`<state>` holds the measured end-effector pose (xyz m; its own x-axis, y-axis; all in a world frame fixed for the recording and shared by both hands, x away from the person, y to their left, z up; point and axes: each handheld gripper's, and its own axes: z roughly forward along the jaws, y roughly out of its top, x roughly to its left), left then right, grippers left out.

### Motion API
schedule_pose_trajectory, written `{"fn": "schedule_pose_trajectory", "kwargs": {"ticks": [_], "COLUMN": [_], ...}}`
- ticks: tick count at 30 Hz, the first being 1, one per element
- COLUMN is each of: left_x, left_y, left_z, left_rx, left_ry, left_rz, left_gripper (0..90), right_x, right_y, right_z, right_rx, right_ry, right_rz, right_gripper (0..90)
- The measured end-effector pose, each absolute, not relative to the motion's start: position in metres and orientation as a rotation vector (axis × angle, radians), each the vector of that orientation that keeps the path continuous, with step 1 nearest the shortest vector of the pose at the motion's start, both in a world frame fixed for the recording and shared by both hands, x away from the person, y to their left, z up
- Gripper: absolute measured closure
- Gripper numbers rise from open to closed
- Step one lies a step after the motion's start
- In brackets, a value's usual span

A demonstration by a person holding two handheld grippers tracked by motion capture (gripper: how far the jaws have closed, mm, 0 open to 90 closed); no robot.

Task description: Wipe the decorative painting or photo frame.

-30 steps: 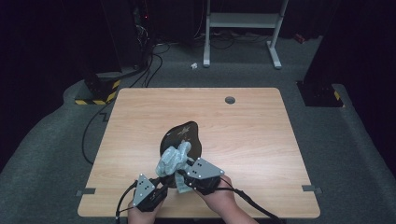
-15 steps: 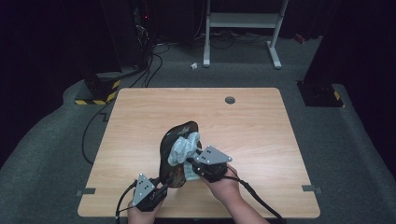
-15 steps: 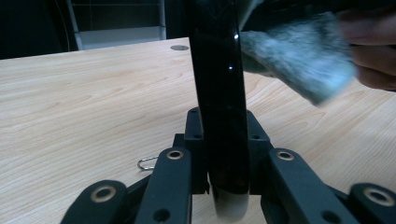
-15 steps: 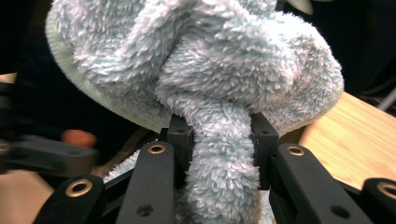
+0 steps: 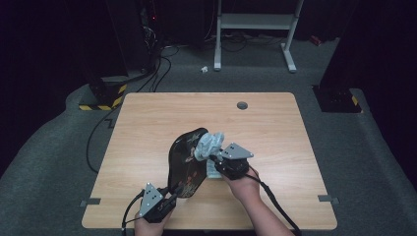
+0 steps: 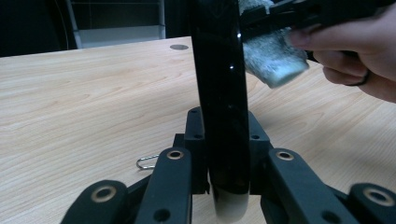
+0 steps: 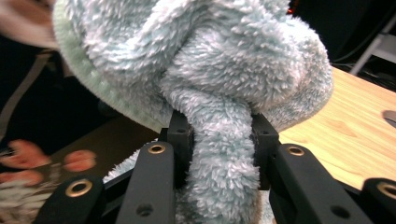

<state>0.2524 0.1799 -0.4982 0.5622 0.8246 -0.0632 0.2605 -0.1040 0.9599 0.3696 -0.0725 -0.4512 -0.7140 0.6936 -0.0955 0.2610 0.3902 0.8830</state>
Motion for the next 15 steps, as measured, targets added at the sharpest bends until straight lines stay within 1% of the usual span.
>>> {"fn": "schedule_pose_trajectory", "kwargs": {"ticks": [10,15], "left_x": [0.252,0.252], "left_y": [0.18,0.179], "left_z": [-0.498,-0.498], "left_rx": [1.65,1.649], "left_ry": [0.931,0.931], "left_rz": [0.611,0.613], "left_gripper": [77.8,77.8], "right_x": [0.328,0.319], "right_y": [-0.049,-0.046], "right_z": [-0.452,-0.454], "right_rx": [0.682,0.676], "right_ry": [2.256,2.273], "right_rz": [1.355,1.393], "right_gripper": [68.5,68.5]}}
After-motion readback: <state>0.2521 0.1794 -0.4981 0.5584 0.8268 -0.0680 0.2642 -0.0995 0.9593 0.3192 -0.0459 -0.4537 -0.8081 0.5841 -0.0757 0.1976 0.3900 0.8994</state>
